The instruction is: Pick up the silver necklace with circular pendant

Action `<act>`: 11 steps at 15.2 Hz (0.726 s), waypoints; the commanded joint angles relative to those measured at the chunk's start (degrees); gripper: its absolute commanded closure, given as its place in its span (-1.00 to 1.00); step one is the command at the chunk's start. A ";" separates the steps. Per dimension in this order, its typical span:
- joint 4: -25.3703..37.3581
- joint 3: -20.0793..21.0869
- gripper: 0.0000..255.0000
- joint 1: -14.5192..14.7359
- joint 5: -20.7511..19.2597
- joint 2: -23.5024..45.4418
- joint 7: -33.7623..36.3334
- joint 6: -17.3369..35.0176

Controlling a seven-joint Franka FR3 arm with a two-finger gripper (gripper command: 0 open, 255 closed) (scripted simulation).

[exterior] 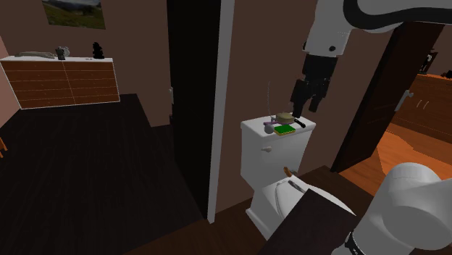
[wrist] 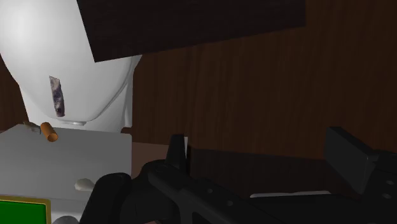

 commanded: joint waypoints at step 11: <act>4.01 -7.21 -1.00 -3.72 -5.88 15.59 -7.21 9.62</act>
